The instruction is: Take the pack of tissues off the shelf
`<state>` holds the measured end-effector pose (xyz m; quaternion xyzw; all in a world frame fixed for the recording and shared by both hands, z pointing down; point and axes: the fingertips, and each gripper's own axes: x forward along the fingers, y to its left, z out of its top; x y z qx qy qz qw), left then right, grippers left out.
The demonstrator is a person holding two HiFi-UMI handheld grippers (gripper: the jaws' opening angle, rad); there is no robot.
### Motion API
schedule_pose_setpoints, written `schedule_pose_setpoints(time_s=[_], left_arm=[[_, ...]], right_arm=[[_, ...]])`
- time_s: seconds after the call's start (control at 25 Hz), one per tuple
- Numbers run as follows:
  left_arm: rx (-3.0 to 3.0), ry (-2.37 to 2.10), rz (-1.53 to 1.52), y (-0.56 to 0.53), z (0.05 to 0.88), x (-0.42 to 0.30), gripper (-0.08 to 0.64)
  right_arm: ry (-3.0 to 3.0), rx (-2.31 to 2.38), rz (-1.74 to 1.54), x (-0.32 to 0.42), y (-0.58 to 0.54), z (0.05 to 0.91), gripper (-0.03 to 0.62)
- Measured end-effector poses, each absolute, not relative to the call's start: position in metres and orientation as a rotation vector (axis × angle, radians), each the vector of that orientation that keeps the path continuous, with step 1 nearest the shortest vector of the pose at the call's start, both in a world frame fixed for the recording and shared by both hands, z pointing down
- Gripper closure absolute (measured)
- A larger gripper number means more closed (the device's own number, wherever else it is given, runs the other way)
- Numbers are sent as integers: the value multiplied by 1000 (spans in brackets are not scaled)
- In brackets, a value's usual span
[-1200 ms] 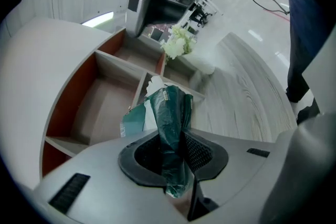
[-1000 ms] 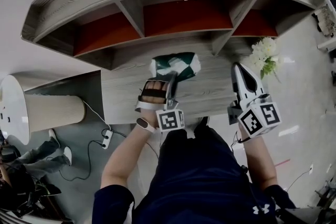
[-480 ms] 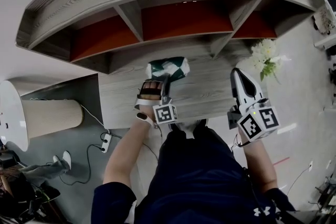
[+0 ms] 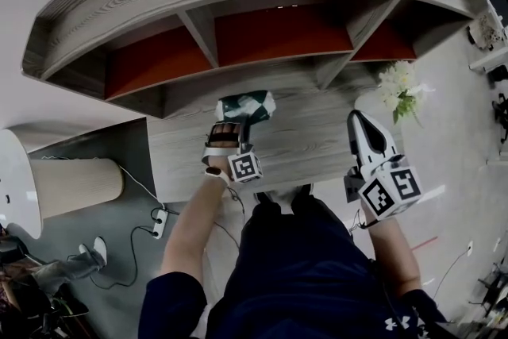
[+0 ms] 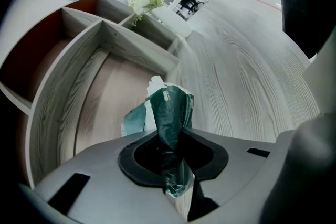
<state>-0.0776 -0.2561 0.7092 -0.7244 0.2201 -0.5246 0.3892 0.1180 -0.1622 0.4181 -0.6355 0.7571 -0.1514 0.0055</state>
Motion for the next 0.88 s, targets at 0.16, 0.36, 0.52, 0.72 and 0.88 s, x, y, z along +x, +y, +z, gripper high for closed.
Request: schedule_pose_setpoints(time_s=[0.16, 0.36, 0.52, 0.72, 0.88], left_arm=[[-1859, 545, -1373, -260, 726, -85, 466], [-1844, 578, -1362, -270, 739, -90, 466], [-1830, 575, -1363, -271, 748, -91, 466], [-1861, 558, -1375, -270, 755, -92, 460], [-1833, 564, -1363, -274, 763, -95, 460]], right_arm=[[2364, -2012, -484, 116, -158, 419, 580], [2349, -2037, -481, 117, -155, 422, 580], [2333, -2053, -496, 118, -152, 425, 580], [2325, -2069, -509, 118, -150, 427, 580], [2319, -2078, -509, 118, -150, 429, 580]])
